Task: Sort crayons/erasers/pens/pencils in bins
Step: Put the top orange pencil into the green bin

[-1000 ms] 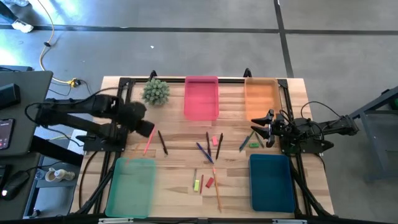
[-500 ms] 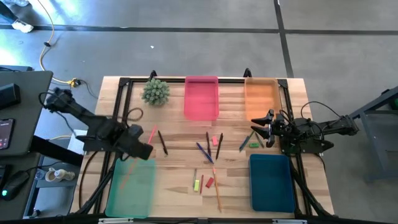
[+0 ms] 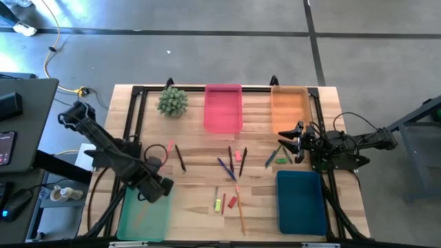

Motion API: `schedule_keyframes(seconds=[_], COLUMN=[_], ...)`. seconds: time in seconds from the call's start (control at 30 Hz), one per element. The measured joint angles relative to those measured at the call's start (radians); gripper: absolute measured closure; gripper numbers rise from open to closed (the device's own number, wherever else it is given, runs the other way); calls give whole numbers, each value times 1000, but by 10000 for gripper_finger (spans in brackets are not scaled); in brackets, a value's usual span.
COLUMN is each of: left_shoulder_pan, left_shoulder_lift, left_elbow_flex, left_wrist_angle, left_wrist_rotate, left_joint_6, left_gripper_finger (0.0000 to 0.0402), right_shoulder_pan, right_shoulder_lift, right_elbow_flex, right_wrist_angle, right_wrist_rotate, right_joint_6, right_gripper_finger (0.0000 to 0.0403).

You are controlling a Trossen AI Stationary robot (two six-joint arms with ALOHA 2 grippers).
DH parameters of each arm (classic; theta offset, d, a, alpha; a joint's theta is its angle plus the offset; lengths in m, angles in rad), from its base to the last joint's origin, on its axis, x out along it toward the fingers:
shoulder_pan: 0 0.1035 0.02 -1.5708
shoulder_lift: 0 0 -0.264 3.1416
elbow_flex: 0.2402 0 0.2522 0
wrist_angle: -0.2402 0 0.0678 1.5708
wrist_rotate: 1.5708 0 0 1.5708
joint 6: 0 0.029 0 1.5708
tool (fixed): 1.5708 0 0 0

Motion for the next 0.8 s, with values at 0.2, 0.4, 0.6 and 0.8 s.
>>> schedule_keyframes(seconds=[0.2, 0.4, 0.6, 0.8], left_shoulder_pan=[-3, -3, -3, -4], left_shoulder_lift=[84, 144, 186, 205], left_elbow_flex=[0, 0, 0, 0], left_wrist_angle=[23, 23, 24, 36], left_wrist_rotate=[12, 17, 30, 68], left_joint_6=[8, 17, 55, 59], left_gripper_finger=[379, 379, 370, 352], right_shoulder_pan=[0, 0, 0, 0], right_shoulder_lift=[-1, 0, 0, 0], right_elbow_flex=[0, 0, 0, 0], right_wrist_angle=[0, 0, 0, 0], right_wrist_rotate=[0, 0, 0, 0], right_joint_6=[0, 0, 0, 0], right_gripper_finger=[236, 236, 236, 236])
